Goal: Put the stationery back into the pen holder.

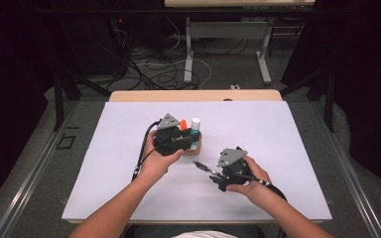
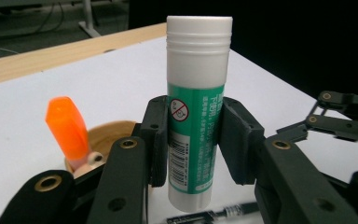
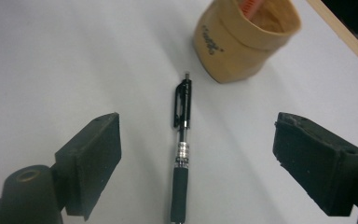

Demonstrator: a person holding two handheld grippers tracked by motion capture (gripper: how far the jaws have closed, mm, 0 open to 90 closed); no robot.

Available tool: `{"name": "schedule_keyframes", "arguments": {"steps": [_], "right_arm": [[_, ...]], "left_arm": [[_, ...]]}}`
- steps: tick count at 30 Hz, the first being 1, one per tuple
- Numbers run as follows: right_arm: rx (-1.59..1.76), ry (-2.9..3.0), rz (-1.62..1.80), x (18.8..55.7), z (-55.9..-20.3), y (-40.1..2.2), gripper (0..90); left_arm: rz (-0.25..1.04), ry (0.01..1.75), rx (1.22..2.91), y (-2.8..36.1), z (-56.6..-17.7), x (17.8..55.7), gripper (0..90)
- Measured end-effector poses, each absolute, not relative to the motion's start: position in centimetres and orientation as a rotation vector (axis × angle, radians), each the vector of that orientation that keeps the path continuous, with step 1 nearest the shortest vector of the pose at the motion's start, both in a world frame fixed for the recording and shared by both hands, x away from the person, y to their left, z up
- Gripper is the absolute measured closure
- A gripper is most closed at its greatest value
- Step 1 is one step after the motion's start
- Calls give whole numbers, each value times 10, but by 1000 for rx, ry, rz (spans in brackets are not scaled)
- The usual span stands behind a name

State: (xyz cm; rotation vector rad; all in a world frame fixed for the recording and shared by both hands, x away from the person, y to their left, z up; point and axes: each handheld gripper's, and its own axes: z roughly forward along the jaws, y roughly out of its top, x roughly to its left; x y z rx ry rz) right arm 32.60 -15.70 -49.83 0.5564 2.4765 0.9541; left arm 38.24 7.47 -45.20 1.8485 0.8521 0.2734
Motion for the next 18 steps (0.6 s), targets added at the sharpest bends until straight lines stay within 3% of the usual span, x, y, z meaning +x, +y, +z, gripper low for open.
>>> {"name": "schedule_keyframes", "arguments": {"steps": [11, 18], "right_arm": [[836, 2428, 989, 333, -506, -179, 4], [896, 2404, 1017, 333, -510, -186, 0]], "left_arm": [[343, 913, 1792, 71, -456, 393, 653], [392, 932, 1757, 64, -460, 398, 652]]}}
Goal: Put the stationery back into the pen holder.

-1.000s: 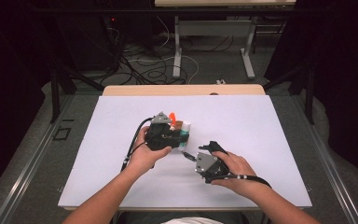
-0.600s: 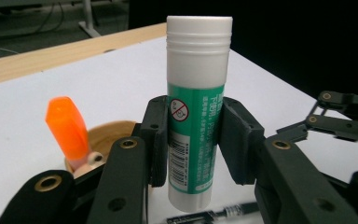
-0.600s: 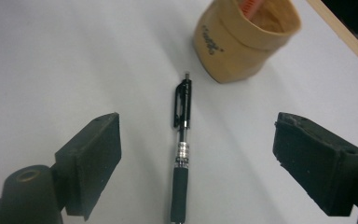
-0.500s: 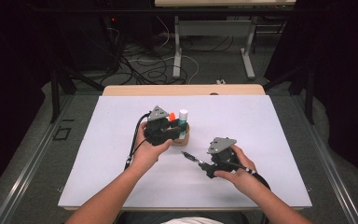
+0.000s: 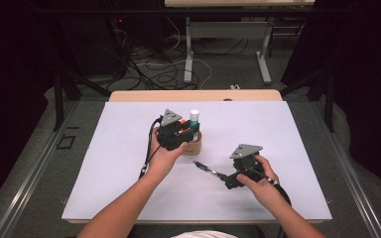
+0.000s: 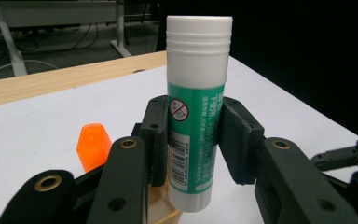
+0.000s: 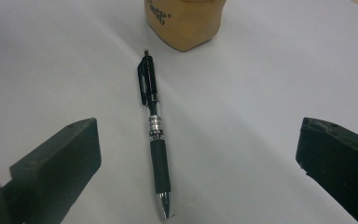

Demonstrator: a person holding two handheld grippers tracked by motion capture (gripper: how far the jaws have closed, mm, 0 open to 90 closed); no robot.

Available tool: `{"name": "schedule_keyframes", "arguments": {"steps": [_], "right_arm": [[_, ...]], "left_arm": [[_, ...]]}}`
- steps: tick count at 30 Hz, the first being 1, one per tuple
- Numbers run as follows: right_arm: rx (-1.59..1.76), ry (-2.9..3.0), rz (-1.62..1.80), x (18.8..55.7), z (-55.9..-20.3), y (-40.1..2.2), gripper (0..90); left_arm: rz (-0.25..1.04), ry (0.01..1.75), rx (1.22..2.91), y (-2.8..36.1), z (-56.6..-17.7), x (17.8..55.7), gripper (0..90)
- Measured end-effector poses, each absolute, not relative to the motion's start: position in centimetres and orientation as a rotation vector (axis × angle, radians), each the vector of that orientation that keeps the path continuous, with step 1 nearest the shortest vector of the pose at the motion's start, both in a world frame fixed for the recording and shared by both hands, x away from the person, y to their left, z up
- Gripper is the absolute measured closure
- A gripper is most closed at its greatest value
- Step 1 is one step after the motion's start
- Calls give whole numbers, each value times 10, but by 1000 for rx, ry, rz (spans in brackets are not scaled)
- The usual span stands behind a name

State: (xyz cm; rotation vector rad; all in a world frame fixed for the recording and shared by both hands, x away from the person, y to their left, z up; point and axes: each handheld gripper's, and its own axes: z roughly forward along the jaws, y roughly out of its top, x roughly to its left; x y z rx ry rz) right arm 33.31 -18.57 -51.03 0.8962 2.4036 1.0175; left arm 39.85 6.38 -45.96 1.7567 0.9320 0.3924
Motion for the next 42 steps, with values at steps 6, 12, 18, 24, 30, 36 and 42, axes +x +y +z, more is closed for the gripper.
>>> {"name": "schedule_keyframes", "arguments": {"steps": [6, 12, 18, 24, 30, 36, 42], "right_arm": [[962, 2388, 1061, 332, -512, -187, 0], [990, 2370, 1070, 332, -512, -191, 0], [1002, 2338, 1102, 332, -511, -193, 0], [1019, 2332, 1114, 332, -510, -195, 0], [1016, 2333, 1137, 332, -512, -195, 0], [1013, 2346, 1129, 331, -512, -194, 0], [1011, 2349, 1139, 332, -514, -194, 0]], "left_arm": [[432, 955, 1746, 55, -465, 403, 652], [461, 987, 1748, 49, -473, 408, 653], [492, 1015, 1758, 42, -480, 411, 652], [511, 1032, 1754, 35, -485, 412, 652], [537, 1047, 1770, 33, -490, 414, 652], [538, 1064, 1790, 32, -494, 415, 652], [540, 1072, 1815, 32, -500, 414, 652]]}}
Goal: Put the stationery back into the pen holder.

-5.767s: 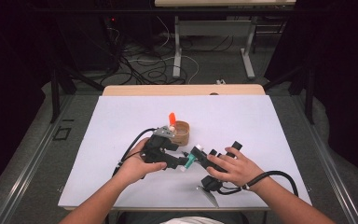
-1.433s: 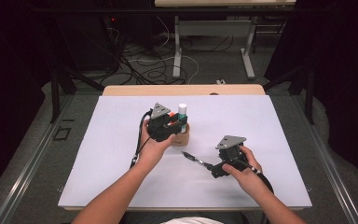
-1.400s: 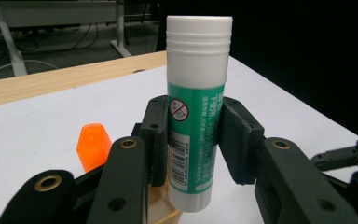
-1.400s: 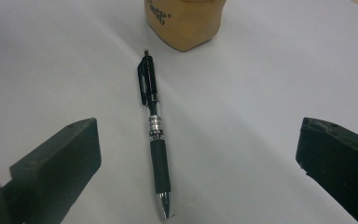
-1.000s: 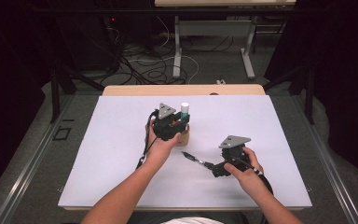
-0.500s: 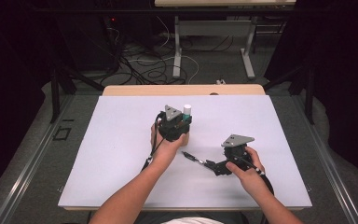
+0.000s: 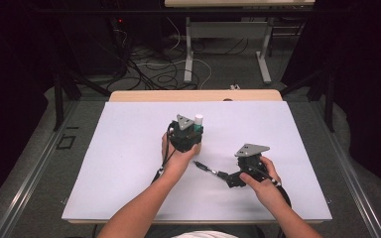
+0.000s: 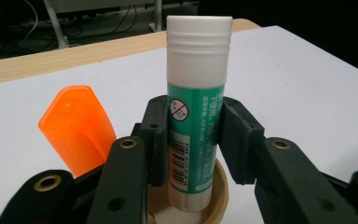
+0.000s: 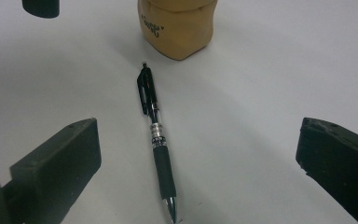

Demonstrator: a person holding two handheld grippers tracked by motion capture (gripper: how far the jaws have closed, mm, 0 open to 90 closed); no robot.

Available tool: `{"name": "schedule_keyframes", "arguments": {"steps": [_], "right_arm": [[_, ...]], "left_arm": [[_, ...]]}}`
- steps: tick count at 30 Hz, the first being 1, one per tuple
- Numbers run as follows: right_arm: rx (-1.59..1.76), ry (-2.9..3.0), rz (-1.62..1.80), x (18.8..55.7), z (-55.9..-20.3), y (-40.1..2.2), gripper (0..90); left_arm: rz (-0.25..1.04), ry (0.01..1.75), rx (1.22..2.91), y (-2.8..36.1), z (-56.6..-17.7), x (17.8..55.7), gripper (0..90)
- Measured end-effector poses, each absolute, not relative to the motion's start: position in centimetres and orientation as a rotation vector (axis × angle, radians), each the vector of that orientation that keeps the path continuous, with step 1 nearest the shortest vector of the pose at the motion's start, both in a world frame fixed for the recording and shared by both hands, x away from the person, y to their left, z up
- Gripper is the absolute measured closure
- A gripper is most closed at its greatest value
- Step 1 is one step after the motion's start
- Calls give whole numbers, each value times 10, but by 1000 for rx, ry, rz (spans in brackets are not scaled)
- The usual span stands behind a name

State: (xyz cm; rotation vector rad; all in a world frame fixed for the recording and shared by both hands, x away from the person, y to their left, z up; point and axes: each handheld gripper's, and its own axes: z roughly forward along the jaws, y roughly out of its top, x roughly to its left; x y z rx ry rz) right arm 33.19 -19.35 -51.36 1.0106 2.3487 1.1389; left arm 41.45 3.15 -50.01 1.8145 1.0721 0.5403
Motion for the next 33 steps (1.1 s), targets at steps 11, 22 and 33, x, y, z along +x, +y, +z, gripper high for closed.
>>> {"name": "schedule_keyframes", "arguments": {"steps": [11, 22, 33], "right_arm": [[1008, 2364, 1129, 332, -514, -193, 0], [1012, 2362, 1136, 332, -515, -193, 0], [1030, 2370, 1122, 332, -514, -193, 0]], "left_arm": [[537, 1099, 1838, 29, -506, 414, 651], [526, 1091, 1818, 31, -498, 409, 579], [498, 1040, 1819, 39, -480, 403, 458]]}}
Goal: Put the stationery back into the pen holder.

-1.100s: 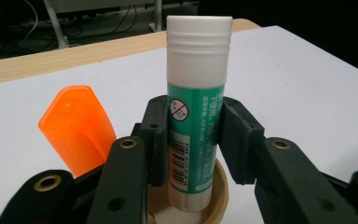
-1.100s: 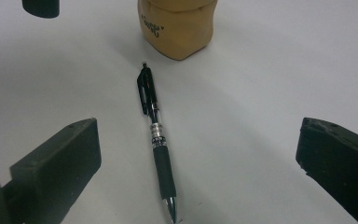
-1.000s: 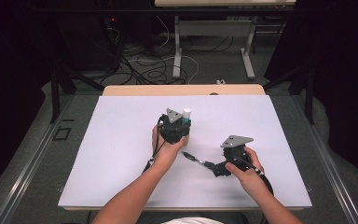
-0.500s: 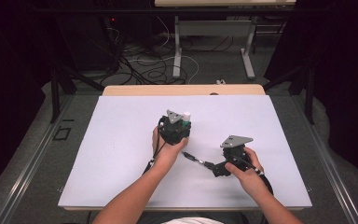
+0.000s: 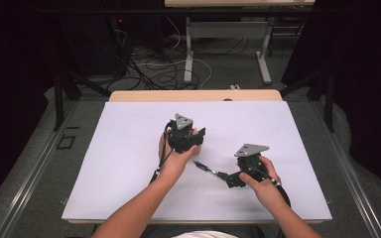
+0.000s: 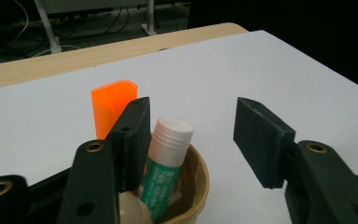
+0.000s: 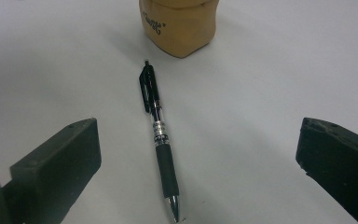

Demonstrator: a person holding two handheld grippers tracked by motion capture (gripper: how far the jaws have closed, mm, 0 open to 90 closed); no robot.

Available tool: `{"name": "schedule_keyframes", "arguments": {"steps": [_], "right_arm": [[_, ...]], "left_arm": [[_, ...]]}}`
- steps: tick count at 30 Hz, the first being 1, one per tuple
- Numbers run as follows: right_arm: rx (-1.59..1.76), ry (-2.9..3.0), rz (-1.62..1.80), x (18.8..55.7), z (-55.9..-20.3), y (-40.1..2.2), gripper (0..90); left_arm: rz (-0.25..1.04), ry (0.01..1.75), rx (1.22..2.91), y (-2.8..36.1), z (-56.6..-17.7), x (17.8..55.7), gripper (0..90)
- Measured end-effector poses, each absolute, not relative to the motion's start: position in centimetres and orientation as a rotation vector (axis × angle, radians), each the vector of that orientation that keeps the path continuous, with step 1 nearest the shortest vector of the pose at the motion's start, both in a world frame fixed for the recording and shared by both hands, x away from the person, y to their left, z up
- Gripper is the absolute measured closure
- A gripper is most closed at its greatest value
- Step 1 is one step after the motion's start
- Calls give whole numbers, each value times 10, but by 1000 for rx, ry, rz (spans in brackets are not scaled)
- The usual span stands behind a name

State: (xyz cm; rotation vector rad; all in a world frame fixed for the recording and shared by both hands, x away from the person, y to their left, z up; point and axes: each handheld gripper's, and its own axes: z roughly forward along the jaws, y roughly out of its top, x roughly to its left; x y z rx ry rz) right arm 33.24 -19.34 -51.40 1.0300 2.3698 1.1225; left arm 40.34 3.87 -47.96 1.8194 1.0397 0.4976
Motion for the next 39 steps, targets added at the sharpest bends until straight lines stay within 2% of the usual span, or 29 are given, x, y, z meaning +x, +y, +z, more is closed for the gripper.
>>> {"name": "schedule_keyframes", "arguments": {"steps": [13, 30, 37, 39], "right_arm": [[1021, 2385, 1096, 333, -512, -192, 0], [974, 2409, 1045, 333, -510, -191, 0], [1033, 2401, 996, 335, -509, -190, 0], [1030, 2404, 975, 335, -508, -190, 0]], "left_arm": [[418, 993, 1802, 58, -461, 397, 382], [439, 968, 1818, 84, -442, 380, 297], [399, 973, 1835, 96, -443, 374, 289], [388, 974, 1840, 99, -444, 374, 256]]}}
